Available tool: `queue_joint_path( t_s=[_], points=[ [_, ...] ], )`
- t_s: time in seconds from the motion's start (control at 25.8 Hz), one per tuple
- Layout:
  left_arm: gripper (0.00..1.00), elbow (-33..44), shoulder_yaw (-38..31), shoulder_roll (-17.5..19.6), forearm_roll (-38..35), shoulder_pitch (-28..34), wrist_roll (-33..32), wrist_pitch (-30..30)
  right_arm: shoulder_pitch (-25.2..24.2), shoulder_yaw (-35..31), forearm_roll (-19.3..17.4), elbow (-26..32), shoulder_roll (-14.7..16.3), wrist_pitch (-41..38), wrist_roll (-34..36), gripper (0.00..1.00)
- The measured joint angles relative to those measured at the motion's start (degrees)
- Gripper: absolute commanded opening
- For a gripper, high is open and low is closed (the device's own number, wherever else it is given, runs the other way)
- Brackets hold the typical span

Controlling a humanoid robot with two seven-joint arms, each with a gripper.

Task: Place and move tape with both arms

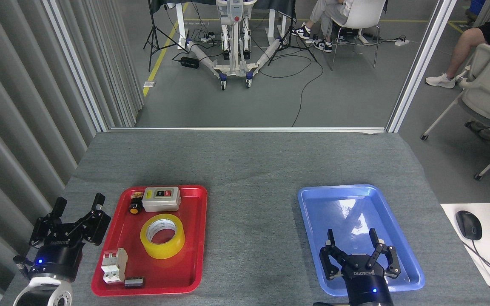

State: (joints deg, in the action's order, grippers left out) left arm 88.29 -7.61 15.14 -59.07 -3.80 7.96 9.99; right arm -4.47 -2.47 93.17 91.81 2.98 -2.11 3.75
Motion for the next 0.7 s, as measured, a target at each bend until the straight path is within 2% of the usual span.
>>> queue_joint_path(
  t_s=[0.27,0.54,0.62,0.7],
  points=[
    [1.0,-0.21,-0.21,0.63,4.73,0.02,0.0,-0.35,-0.07,0.01,-0.11,-0.04,0.35,0.0,-0.08,1.0],
    [1.0,-0.31,-0.19,1.81,5.99,0.2,0.06,-0.19,-0.16,0.01,-0.17,-0.05,0.51,0.0,-0.13,1.0],
    [1.0,-0.32,-0.15,2.13,6.01,0.19,-0.86,0.03,-0.22,0.01,-0.18,-0.05,0.58,0.01,-0.17,1.0],
    [1.0,-0.27,-0.1,3.07,6.01,0.18,-4.55,0.2,-0.25,0.0,-0.18,-0.05,0.58,0.0,-0.24,1.0]
  ],
)
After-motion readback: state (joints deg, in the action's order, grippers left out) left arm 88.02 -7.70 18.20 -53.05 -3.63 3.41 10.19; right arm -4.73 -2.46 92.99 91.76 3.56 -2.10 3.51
